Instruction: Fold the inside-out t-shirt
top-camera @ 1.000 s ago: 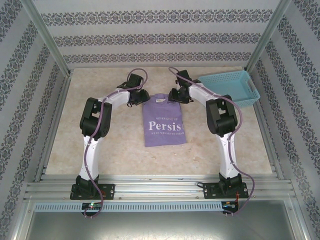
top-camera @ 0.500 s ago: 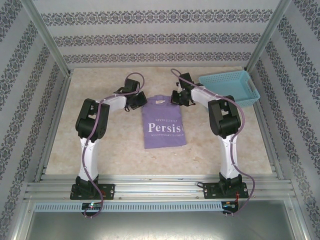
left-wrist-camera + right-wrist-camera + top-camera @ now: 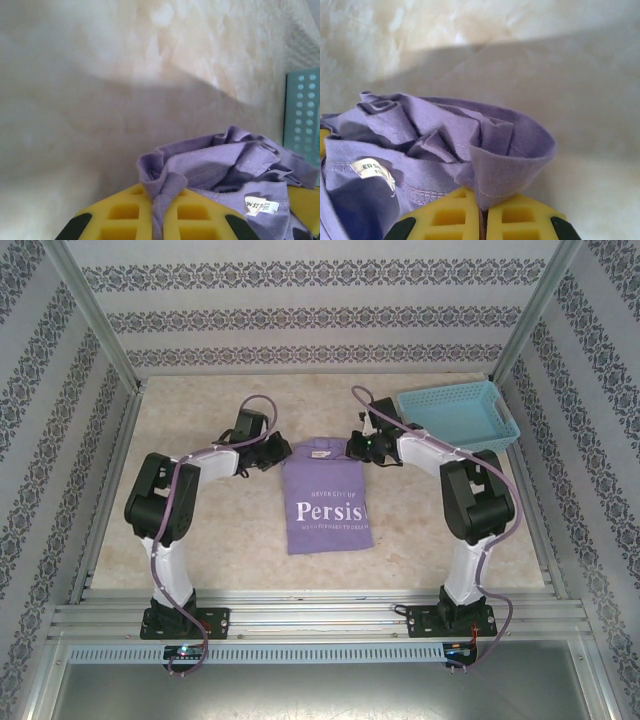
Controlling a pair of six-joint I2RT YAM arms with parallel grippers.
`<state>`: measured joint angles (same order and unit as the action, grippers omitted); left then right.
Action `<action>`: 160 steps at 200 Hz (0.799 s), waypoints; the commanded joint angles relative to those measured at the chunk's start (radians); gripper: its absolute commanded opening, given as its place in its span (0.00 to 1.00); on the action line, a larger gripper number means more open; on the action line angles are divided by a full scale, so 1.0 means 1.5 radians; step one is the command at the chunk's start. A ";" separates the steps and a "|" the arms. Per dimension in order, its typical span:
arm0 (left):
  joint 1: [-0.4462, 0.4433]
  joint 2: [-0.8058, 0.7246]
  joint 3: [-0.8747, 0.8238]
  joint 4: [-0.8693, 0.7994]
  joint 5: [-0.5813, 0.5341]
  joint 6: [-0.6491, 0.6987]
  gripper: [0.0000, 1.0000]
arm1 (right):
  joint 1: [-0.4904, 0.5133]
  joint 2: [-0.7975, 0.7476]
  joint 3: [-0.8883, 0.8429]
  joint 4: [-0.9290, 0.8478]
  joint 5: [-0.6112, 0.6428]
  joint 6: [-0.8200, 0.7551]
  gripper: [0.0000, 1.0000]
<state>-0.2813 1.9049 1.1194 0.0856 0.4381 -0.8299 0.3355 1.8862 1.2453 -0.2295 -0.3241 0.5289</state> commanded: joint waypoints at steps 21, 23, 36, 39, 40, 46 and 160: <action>0.000 -0.103 -0.124 0.080 0.003 -0.028 0.00 | 0.012 -0.087 -0.128 0.088 0.005 0.041 0.00; -0.001 -0.106 -0.126 0.078 0.002 -0.026 0.00 | 0.012 -0.090 -0.128 0.089 0.006 0.041 0.00; 0.000 -0.111 -0.119 0.057 -0.001 -0.014 0.00 | 0.014 -0.096 -0.128 0.090 0.011 0.037 0.00; 0.000 -0.110 -0.113 0.049 -0.001 -0.010 0.00 | 0.014 -0.095 -0.124 0.088 0.011 0.037 0.00; 0.000 -0.109 -0.110 0.046 -0.001 -0.010 0.00 | 0.014 -0.094 -0.123 0.088 0.012 0.036 0.00; 0.001 -0.104 -0.093 0.031 0.000 -0.004 0.00 | 0.014 -0.090 -0.109 0.079 0.012 0.033 0.00; 0.055 -0.056 0.441 -0.226 0.046 0.110 0.00 | 0.002 -0.028 0.395 -0.116 0.024 -0.038 0.00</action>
<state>-0.1989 1.9057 1.7954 -0.2062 0.4614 -0.7280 0.3355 1.8938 1.8275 -0.3576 -0.2890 0.5083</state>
